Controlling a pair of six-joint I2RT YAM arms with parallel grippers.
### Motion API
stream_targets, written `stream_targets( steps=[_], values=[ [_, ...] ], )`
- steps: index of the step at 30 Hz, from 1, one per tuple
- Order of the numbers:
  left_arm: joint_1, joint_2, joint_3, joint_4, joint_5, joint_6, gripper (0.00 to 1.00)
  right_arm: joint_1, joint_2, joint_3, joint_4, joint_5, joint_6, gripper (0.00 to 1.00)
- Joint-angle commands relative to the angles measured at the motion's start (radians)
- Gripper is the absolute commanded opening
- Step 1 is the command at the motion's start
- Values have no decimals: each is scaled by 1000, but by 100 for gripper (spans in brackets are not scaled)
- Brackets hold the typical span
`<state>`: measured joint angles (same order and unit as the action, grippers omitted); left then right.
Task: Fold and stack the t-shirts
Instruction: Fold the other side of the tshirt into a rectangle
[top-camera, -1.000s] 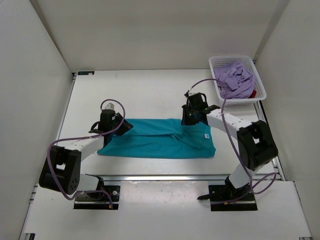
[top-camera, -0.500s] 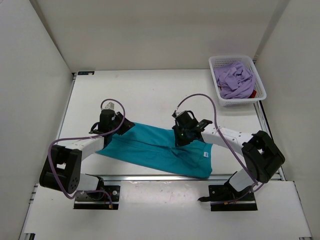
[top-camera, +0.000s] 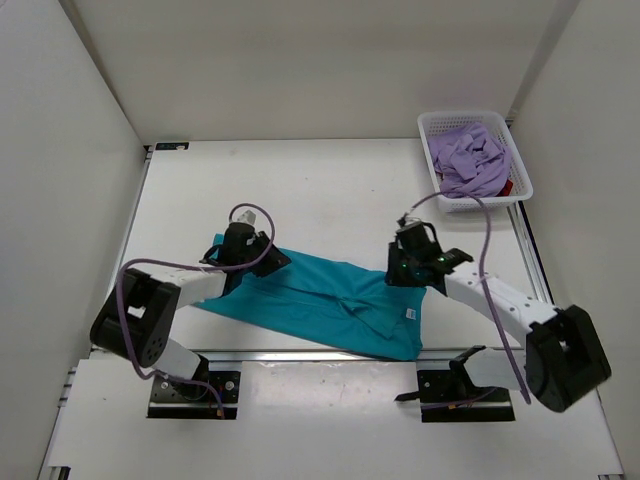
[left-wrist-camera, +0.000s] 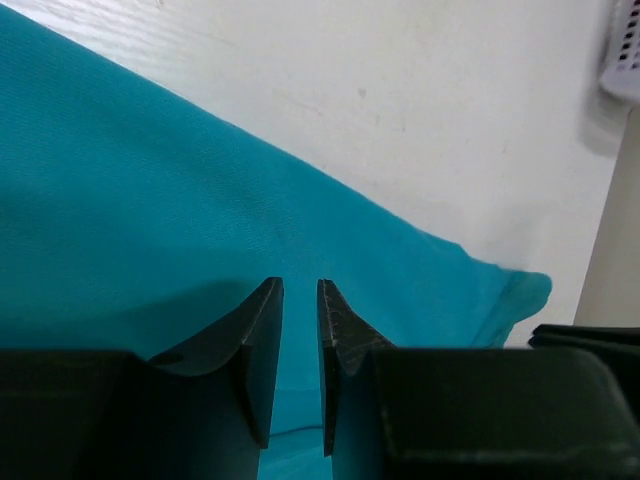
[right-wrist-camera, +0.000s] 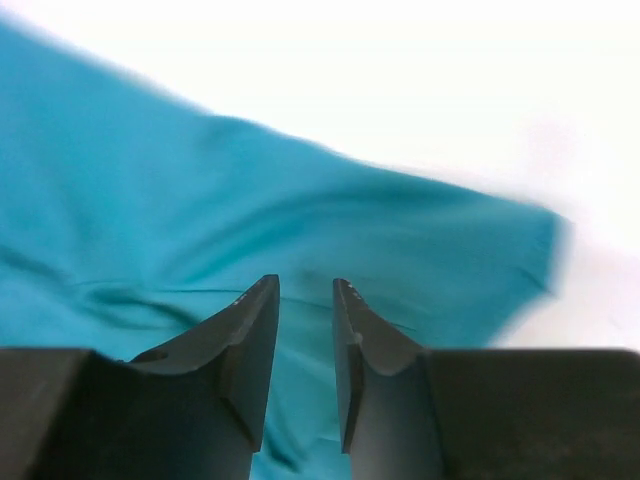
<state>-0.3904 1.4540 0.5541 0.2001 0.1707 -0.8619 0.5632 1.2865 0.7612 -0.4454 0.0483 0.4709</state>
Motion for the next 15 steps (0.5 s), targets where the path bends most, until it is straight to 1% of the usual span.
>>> stream_targets(
  steps=[1, 4, 5, 8, 10, 11, 13, 14, 15],
  values=[
    [-4, 57, 55, 41, 10, -22, 31, -95, -119, -100, 34, 25, 60, 27],
    [1, 107, 70, 59, 27, -40, 32, -173, -179, -166, 54, 21, 78, 30],
    [8, 118, 67, 74, 36, -39, 31, -199, -194, -183, 60, 16, 78, 33],
    [31, 158, 79, 87, 49, -58, 32, -285, -175, -221, 97, -33, 72, 34],
    [50, 180, 75, 102, 73, -74, 32, -324, -144, -243, 183, -167, 74, 35],
    [54, 196, 69, 108, 84, -80, 31, -354, -112, -250, 204, -201, 75, 33],
    [91, 210, 50, 130, 98, -94, 30, -376, -75, -249, 298, -231, 87, 19],
    [100, 216, 41, 140, 104, -95, 31, -381, -44, -240, 328, -241, 90, 16],
    [113, 212, 35, 143, 104, -98, 31, -403, -32, -215, 330, -242, 86, 9]
  ],
)
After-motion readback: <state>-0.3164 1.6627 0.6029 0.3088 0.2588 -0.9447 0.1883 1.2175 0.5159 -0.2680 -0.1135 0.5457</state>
